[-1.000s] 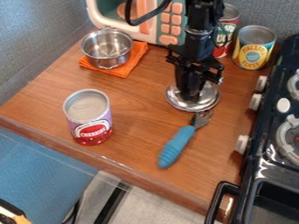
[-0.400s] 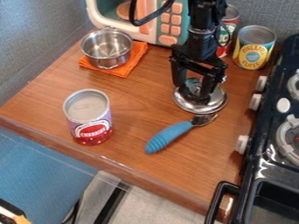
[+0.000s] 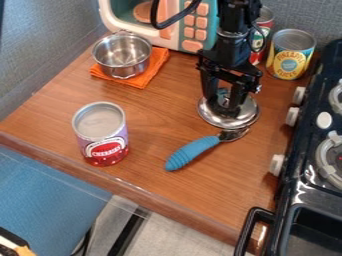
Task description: Move the silver lid to the bottom left side of the table
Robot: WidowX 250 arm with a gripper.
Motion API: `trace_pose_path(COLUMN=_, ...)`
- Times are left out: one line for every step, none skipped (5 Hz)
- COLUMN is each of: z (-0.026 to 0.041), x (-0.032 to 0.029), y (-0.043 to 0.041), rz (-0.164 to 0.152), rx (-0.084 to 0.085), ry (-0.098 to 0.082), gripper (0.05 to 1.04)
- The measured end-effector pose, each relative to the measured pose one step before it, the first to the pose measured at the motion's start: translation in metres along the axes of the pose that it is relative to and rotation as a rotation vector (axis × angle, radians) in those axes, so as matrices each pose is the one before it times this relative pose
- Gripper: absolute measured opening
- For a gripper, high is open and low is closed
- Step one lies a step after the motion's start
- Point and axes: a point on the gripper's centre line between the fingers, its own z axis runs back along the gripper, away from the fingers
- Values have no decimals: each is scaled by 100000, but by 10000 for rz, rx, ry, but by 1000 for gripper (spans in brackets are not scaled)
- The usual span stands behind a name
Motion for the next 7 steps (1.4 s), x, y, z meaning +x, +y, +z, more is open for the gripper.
trace_pose_path(z=68, x=154, y=-141, rz=-38, rx=22, ry=-59, gripper=388)
trace_pose_path(z=34, x=74, y=-51, rz=0, rx=4, ry=-30, gripper=287)
trace_pose_path(z=66, x=-96, y=-62, rz=20, rx=-60, ry=-56, gripper=287)
trace_pose_path(z=3556, x=-381, y=909, rz=444, rx=-522, ry=-845, gripper=287)
trace_pose_path(z=5373, x=-118, y=2117, rz=742, rx=-768, ry=-1169, gripper=287)
trace_pose_path(z=2829, x=-721, y=2174, rz=378, rx=-393, ry=-325, gripper=287)
trace_pose_path(z=2840, x=-2131, y=3550, rz=626, rx=260, ry=-164, gripper=287)
